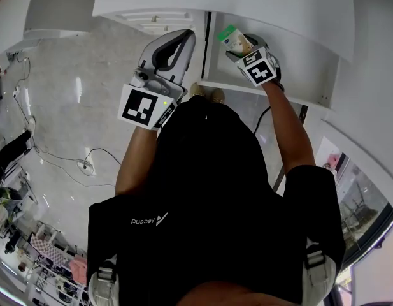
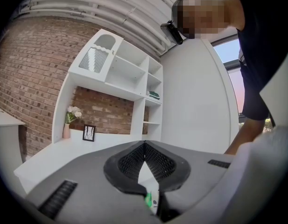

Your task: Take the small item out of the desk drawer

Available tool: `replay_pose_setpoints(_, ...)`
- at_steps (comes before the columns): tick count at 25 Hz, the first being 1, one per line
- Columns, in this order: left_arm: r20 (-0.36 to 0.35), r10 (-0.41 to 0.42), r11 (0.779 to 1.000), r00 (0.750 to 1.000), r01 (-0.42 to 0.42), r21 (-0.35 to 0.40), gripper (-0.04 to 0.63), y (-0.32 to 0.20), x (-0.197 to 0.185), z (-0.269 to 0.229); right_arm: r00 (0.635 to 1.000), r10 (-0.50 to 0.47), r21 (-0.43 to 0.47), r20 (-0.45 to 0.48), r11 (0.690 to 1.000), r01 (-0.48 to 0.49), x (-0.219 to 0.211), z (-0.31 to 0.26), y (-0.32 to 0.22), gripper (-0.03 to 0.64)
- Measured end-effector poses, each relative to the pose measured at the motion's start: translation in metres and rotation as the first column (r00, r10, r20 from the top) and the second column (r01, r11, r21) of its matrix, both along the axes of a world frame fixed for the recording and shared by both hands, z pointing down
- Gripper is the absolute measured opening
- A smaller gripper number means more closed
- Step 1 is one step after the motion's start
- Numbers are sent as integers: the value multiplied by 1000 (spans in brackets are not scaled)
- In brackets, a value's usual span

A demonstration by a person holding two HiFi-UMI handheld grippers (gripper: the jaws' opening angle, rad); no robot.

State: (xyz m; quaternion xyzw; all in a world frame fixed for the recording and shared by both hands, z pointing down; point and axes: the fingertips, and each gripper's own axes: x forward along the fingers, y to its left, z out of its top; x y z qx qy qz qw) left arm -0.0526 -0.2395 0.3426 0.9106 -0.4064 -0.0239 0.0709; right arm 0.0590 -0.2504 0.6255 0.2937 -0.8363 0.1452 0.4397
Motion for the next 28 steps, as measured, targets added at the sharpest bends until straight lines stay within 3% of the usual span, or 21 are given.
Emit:
replay_pose_setpoints(8, -34, 38, 998, 999, -37, 42, -2, 6, 19, -15, 988, 57, 117, 144, 990, -74, 2, -74, -2, 353)
replay_pose_setpoints(12, -18, 42, 999, 999, -42, 33, -2, 10, 23, -13, 969, 80, 173, 232, 977, -123, 2, -115, -2, 353)
replay_pose_setpoints(18, -18, 61, 996, 998, -60, 69, -2, 34, 62, -28, 930, 76, 272, 359, 945, -183, 32, -185, 18, 353)
replay_pose_setpoints(28, -29, 82, 991, 996, -79, 105, -2, 39, 61, -42, 850, 23, 380, 526, 888, -260, 27, -267, 34, 353)
